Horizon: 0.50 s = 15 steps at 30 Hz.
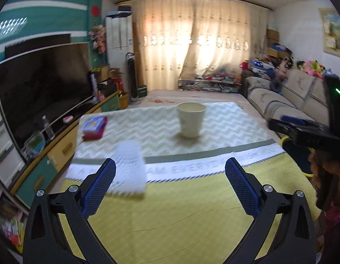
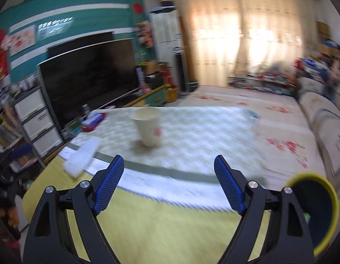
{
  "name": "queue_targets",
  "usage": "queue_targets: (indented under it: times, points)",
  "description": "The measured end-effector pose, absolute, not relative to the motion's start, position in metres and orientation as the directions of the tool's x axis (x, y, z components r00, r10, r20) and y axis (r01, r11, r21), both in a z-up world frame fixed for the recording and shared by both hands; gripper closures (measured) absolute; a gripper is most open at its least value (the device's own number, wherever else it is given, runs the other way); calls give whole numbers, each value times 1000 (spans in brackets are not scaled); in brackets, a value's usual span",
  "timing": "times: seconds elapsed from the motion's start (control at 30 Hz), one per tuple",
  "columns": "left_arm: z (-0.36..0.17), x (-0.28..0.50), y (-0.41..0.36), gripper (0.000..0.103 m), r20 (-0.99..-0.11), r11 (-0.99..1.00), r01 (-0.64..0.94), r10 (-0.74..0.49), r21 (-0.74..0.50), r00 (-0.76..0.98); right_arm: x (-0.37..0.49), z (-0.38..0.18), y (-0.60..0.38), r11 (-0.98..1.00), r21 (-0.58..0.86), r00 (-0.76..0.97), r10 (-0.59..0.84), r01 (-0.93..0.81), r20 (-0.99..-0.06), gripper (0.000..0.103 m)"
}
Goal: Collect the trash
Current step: 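Reach the right gripper to the paper cup and grasp its rim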
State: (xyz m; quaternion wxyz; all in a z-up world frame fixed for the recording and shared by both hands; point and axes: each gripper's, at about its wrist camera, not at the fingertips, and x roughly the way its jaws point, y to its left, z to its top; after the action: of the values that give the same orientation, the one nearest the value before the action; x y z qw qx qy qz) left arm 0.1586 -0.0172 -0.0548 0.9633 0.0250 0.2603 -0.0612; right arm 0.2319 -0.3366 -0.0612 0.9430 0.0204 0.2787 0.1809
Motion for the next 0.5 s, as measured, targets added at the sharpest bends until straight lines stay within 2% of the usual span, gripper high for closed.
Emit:
queue_targets:
  times: [0.2, 0.33, 0.5]
  points:
    - [-69, 150, 12, 5, -515, 995, 99, -92, -15, 852, 308, -74, -270, 916, 149, 716, 385, -372, -583, 15]
    - [-73, 155, 18, 5, -515, 996, 84, -84, -24, 853, 355, -96, -241, 947, 133, 702, 308, -294, -643, 15]
    - [-73, 157, 21, 5, -519, 997, 73, -81, -36, 851, 384, -112, -227, 964, 126, 704, 257, -233, -662, 15]
